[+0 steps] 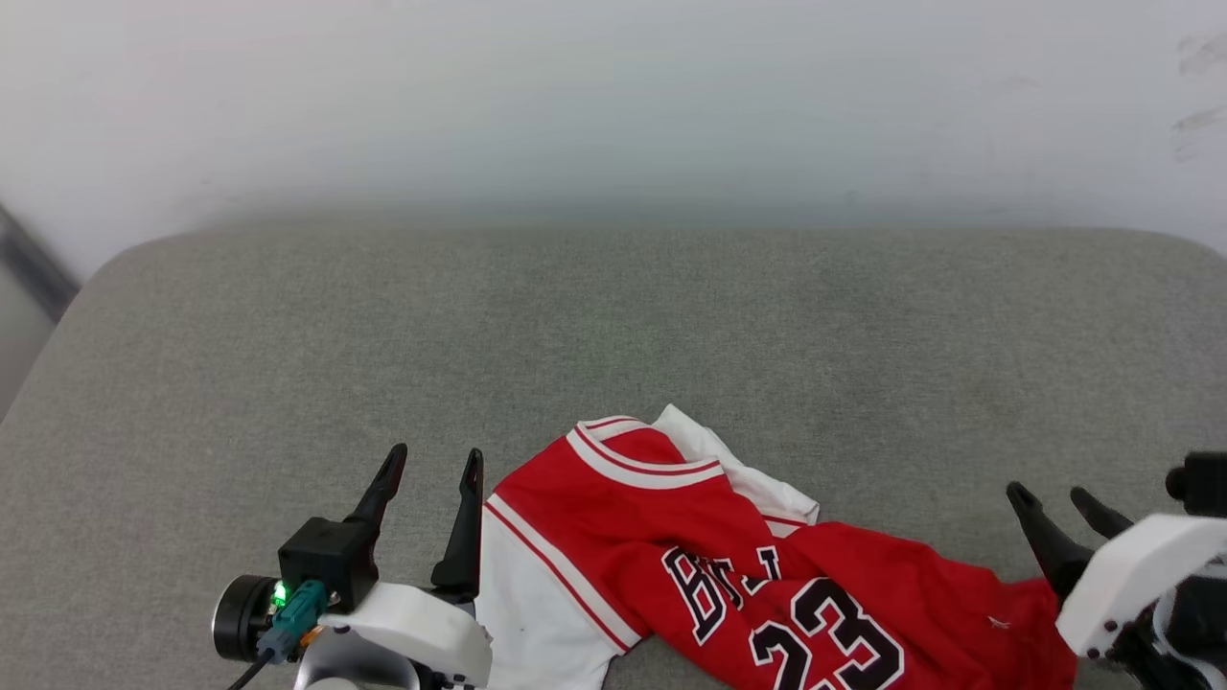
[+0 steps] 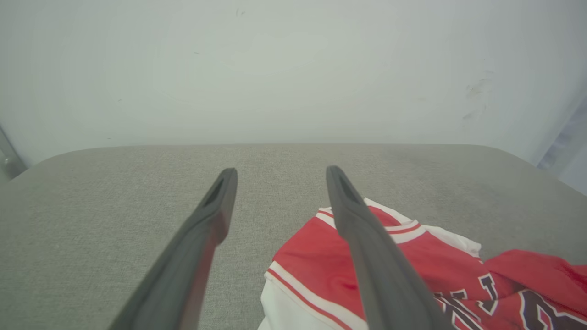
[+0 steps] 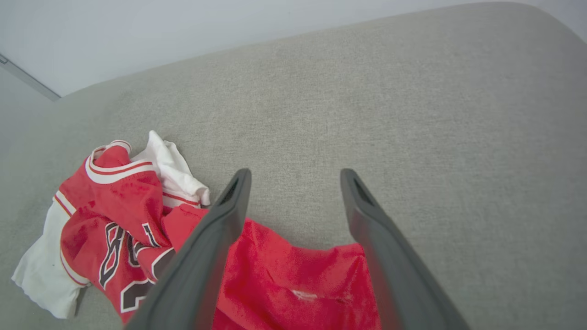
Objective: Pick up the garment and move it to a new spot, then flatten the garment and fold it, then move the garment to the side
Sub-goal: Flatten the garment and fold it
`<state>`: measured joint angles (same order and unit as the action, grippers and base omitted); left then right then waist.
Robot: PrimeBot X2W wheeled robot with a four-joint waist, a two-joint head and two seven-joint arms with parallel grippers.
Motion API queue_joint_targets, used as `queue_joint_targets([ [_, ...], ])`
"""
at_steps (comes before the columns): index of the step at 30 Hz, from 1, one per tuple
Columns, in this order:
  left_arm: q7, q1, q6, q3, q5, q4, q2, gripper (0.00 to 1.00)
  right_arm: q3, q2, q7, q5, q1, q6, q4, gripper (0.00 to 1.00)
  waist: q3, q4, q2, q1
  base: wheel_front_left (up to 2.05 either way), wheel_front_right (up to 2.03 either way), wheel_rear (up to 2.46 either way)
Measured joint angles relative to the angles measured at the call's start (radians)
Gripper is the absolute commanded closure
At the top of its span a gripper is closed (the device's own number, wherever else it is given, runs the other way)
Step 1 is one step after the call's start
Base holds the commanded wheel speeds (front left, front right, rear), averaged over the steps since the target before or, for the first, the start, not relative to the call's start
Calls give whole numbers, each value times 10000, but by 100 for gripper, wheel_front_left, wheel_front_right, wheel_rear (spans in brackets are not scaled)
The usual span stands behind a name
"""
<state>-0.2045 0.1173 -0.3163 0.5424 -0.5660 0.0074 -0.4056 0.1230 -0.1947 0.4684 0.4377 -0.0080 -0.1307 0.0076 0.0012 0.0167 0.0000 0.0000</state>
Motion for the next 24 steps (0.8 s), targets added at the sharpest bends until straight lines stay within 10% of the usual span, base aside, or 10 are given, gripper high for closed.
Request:
queue_joint_targets([
  [21,-412,1535,522,12,188,719,671,0,-4784,-1476,3074,2067,-4872,2,4957,0,2048,1624,0,1,0,0,0],
  [22,-424,1534,523,-6,186,761,685,0,-4892,-1501,3099,2155,-4920,12,5010,51,2038,1630,0,1,0,0,0],
  [24,-453,1529,570,-38,176,838,706,0,-5112,-1567,3053,2307,-5006,15,4989,100,2005,1625,0,1,0,0,0],
])
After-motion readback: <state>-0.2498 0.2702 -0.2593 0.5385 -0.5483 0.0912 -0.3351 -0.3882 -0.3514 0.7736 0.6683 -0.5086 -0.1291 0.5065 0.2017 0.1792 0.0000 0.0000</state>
